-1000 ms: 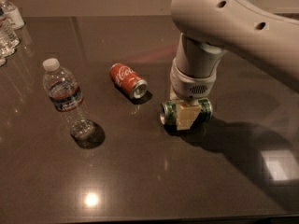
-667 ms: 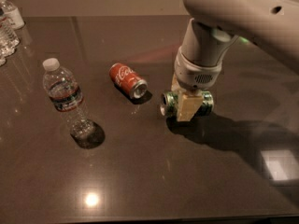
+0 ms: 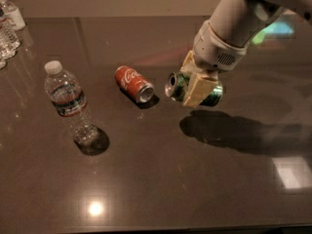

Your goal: Place green can upright

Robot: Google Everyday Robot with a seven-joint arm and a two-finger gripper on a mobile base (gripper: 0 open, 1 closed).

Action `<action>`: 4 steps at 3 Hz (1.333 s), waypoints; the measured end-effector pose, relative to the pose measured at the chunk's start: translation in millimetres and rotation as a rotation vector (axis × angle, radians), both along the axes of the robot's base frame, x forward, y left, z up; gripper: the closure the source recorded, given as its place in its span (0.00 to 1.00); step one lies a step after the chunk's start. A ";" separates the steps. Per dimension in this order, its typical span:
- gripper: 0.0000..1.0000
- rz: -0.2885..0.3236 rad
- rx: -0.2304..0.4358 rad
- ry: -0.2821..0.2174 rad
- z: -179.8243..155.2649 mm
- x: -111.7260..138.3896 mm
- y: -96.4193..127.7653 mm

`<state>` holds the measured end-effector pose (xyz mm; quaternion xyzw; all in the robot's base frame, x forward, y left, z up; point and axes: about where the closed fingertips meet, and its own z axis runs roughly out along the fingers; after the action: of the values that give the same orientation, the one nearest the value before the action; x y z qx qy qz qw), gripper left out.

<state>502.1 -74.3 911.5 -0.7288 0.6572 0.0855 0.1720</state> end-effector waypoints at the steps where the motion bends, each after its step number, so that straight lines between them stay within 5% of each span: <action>1: 1.00 -0.037 0.170 -0.008 13.0 5.8 0.1; 4: 1.00 -0.193 0.694 -0.065 53.9 9.5 -29.8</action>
Offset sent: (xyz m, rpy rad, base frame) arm 0.0143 -0.0271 0.0598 0.6322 -0.0801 -0.1679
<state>511.6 -104.1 965.5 -0.5640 0.6489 0.2636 0.4374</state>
